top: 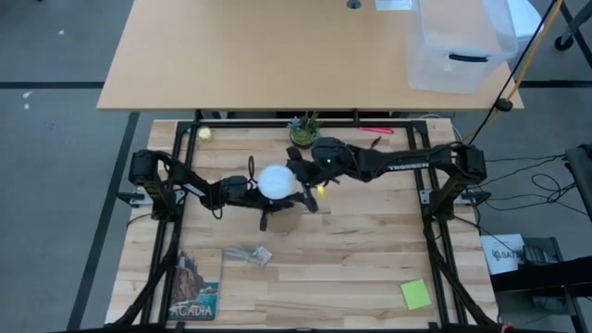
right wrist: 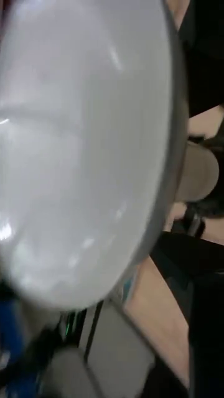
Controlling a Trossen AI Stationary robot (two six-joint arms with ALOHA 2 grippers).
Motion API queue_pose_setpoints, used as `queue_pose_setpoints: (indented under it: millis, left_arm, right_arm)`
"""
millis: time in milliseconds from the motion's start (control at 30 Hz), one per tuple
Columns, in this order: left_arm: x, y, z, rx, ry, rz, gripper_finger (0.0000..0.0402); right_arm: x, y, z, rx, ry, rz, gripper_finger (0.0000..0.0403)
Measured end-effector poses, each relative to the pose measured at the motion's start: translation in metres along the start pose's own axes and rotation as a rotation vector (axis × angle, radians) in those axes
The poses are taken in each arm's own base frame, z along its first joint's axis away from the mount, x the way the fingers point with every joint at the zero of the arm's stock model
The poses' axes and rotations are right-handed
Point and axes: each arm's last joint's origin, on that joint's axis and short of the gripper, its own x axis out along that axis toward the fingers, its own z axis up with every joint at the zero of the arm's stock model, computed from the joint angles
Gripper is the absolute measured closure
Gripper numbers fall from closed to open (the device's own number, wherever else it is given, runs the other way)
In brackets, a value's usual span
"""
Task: Screw lightbulb
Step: Remove the lightbulb from the lamp
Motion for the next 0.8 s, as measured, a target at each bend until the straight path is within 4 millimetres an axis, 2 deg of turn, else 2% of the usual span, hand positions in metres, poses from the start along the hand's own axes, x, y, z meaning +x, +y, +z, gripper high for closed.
queue_pose_setpoints:
  millis: [233, 433, 700, 800]
  left_arm:
    - [0.0, 0.004, 0.0, -0.019, 0.005, 0.125, 0.0379]
    - [0.0, 0.005, 0.0, -0.039, 0.005, 0.174, 0.0379]
    - [0.0, 0.005, 0.001, -0.054, 0.004, 0.193, 0.0379]
    - [0.0, 0.005, 0.001, -0.056, 0.003, 0.193, 0.0379]
  right_arm:
    - [0.006, 0.011, -0.006, 0.001, 0.064, -0.252, 0.0126]
    - [0.011, 0.024, -0.008, 0.009, 0.032, -0.454, 0.0133]
    - [0.01, 0.031, -0.023, 0.037, -0.12, -0.546, 0.0162]
    - [0.008, 0.031, -0.021, 0.031, -0.178, -0.55, 0.0171]
